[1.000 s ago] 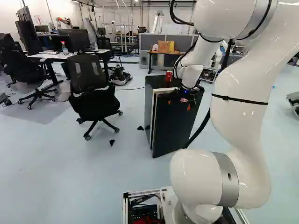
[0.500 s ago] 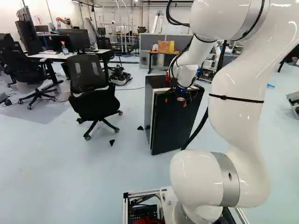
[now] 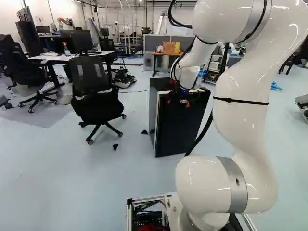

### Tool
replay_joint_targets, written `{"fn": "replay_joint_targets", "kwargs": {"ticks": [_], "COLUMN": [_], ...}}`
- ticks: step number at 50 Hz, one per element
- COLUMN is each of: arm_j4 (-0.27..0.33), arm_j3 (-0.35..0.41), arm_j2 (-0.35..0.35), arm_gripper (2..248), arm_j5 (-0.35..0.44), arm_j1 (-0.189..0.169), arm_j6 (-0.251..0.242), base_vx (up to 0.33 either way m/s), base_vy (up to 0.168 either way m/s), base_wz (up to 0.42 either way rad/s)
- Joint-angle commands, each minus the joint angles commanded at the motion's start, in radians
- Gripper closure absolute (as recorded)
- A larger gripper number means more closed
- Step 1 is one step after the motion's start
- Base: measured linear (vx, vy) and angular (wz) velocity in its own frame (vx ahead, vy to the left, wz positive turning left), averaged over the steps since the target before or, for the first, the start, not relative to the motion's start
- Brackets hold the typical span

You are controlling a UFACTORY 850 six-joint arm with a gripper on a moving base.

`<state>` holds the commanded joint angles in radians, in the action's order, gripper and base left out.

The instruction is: Grab a drink from the fridge

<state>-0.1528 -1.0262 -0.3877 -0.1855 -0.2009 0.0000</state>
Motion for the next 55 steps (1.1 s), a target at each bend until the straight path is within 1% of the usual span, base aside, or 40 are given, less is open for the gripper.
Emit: {"fn": "replay_joint_targets", "kwargs": {"ticks": [25, 34, 55], "arm_j4": [0.020, 0.022, 0.022], "arm_j3": [0.000, 0.005, 0.101], "arm_j2": [0.000, 0.004, 0.079], "arm_gripper": [3, 3, 3], "arm_j5": [0.073, 0.084, 0.084], "arm_j1": [0.000, -0.001, -0.005], "arm_j6": [0.000, 0.000, 0.000], "base_vx": [0.000, 0.000, 0.000], "base_vy": [0.000, 0.000, 0.000], "base_wz": [0.000, 0.000, 0.000]}}
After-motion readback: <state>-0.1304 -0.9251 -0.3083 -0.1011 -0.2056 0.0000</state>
